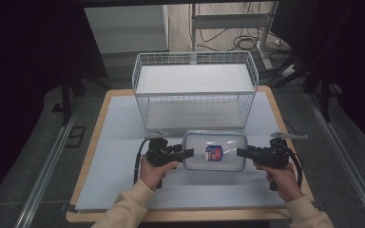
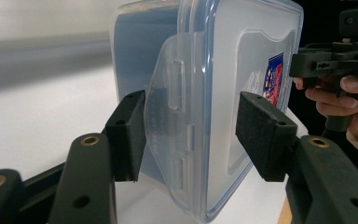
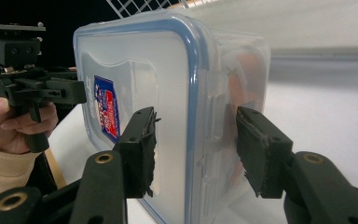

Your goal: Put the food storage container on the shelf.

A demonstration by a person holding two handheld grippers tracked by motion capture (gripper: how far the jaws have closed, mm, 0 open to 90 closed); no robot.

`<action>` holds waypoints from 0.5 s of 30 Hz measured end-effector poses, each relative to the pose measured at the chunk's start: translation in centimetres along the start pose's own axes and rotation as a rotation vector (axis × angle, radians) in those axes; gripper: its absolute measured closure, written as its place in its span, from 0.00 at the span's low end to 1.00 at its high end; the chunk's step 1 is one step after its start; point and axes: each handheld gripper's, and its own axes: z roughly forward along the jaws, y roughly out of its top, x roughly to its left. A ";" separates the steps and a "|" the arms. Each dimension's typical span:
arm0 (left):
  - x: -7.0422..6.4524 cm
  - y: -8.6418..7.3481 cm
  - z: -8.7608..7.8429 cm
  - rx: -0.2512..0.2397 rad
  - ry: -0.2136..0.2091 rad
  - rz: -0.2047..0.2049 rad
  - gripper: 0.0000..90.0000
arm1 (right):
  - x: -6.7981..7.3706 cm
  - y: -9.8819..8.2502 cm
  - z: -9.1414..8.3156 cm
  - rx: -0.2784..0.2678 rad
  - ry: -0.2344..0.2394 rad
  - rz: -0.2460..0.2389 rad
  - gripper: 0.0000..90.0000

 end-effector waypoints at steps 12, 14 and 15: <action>-0.5 3.0 -3.1 -0.059 0.009 0.040 0.50 | 2.6 3.7 0.0 -0.054 0.021 -0.082 0.55; -0.5 3.5 -3.6 -0.067 0.014 0.044 0.51 | 3.0 4.4 0.2 -0.055 0.025 -0.096 0.55; -0.5 3.5 -3.6 -0.067 0.014 0.044 0.50 | 3.0 4.4 0.2 -0.055 0.025 -0.096 0.55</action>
